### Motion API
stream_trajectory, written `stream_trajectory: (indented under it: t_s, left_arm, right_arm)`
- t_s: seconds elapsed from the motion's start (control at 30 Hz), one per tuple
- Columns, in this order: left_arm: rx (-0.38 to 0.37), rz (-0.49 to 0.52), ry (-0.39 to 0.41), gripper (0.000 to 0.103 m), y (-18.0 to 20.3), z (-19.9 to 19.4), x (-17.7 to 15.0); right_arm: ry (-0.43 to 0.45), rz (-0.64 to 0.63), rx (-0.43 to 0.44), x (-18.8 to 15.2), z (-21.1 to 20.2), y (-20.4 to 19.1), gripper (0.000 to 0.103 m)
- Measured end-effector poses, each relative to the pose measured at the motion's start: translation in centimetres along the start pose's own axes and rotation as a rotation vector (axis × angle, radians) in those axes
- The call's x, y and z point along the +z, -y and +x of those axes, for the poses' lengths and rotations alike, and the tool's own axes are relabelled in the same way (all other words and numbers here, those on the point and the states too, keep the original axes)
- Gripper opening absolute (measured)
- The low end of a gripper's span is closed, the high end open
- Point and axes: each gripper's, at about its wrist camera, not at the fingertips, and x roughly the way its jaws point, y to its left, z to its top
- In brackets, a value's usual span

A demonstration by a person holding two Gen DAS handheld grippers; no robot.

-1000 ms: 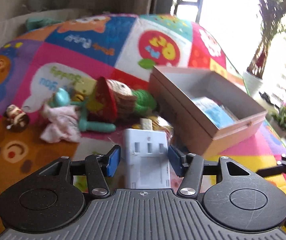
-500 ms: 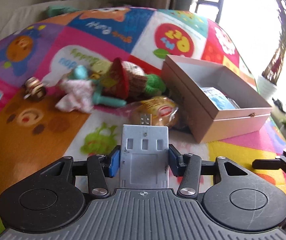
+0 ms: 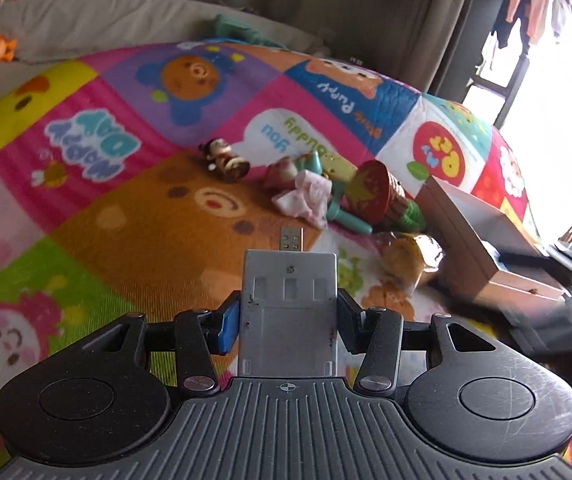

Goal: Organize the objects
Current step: 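Grasp the wrapped bread bun with the right tool while the left tool holds the card holder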

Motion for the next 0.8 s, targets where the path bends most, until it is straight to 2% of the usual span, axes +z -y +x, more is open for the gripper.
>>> stream_trajectory:
  t_s: [0.17,0.2,0.27,0.33,0.47,0.53,0.6,0.73,0.77,0.8]
  left_arm:
    - [-0.044,-0.048,-0.004,0.053,-1.4,-0.5,-0.6]
    - [-0.050,-0.050,-0.003,0.053,-1.5,-0.6,-0.7]
    - [-0.060,-0.057,-0.005,0.053,-1.7,-0.8,-0.8]
    - [-0.070,-0.061,-0.005,0.053,-1.9,-0.9,-1.0]
    - [-0.090,-0.072,-0.013,0.053,-1.9,-0.7,-1.2]
    - [-0.103,-0.071,-0.016,0.053,-1.6,-0.6,-1.2]
    - [-0.120,-0.067,-0.019,0.053,-1.2,-0.5,-1.2]
    - [-0.140,-0.049,-0.032,0.053,0.1,-0.4,-1.5]
    - [-0.141,-0.044,-0.036,0.053,0.4,-0.4,-1.6]
    - [-0.142,-0.040,-0.038,0.053,0.7,-0.5,-1.7]
  right_arm:
    - [-0.087,0.045,-0.056,4.8,6.4,0.6,0.062]
    - [-0.117,0.059,-0.054,5.0,7.7,1.0,0.054]
    - [-0.177,0.105,-0.013,5.0,9.3,1.7,0.047]
    - [-0.186,0.120,0.050,4.1,8.8,1.5,0.047]
    - [-0.169,-0.029,0.166,0.8,4.3,-1.1,0.047]
    - [-0.185,-0.073,0.195,-0.9,1.9,-1.8,0.047]
    - [-0.190,-0.099,0.194,-2.5,-0.5,-1.9,0.047]
    - [-0.163,-0.085,0.094,-5.0,-5.3,-0.5,0.049]
    - [-0.150,-0.055,0.082,-5.2,-6.2,0.1,0.056]
    - [-0.130,-0.011,0.067,-5.5,-7.5,1.0,0.070]
